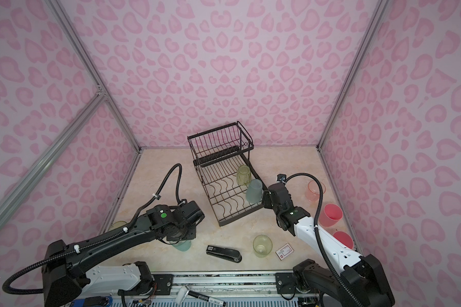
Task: Load cups into a dish rack
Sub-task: Pick up the cup from the bottom-left of the table.
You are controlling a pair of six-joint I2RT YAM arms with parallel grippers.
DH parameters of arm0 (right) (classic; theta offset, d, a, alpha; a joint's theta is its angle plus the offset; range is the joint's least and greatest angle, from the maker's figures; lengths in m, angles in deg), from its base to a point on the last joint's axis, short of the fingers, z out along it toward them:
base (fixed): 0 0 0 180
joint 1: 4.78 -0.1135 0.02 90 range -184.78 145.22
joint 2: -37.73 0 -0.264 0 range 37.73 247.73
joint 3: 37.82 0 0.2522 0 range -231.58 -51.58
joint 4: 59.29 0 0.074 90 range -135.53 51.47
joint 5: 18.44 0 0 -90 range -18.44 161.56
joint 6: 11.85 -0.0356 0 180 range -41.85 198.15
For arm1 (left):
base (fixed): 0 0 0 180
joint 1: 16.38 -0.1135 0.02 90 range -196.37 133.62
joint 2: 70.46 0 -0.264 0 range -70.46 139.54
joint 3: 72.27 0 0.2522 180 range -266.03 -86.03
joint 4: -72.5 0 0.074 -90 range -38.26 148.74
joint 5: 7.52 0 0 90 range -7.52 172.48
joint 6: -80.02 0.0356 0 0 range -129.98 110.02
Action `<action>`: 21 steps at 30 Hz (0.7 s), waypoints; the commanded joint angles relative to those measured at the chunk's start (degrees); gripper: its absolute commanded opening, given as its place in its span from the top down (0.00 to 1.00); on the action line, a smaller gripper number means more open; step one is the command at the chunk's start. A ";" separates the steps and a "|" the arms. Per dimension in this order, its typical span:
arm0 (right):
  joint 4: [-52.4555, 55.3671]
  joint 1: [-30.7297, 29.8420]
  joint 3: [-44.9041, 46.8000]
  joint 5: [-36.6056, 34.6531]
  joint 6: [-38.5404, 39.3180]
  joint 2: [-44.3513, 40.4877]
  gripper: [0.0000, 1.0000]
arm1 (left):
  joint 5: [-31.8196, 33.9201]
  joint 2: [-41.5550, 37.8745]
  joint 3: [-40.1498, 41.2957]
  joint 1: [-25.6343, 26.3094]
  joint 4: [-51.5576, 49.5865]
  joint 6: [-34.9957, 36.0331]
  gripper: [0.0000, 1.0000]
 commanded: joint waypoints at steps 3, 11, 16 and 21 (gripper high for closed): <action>-1.25 0.01 0.61 1.06 -0.43 -0.36 0.26 | 2.59 1.87 0.20 0.45 0.01 -0.28 0.68; -1.33 0.01 0.63 1.11 -0.39 -0.40 0.26 | 2.98 3.42 1.23 1.15 0.92 -0.28 0.75; -1.33 -0.01 0.74 1.02 -0.42 -0.27 0.26 | 3.29 3.33 1.89 1.53 0.94 -0.41 0.81; -1.62 0.03 0.89 0.93 -0.52 0.00 0.26 | 3.45 2.79 2.37 1.61 1.11 -0.12 0.88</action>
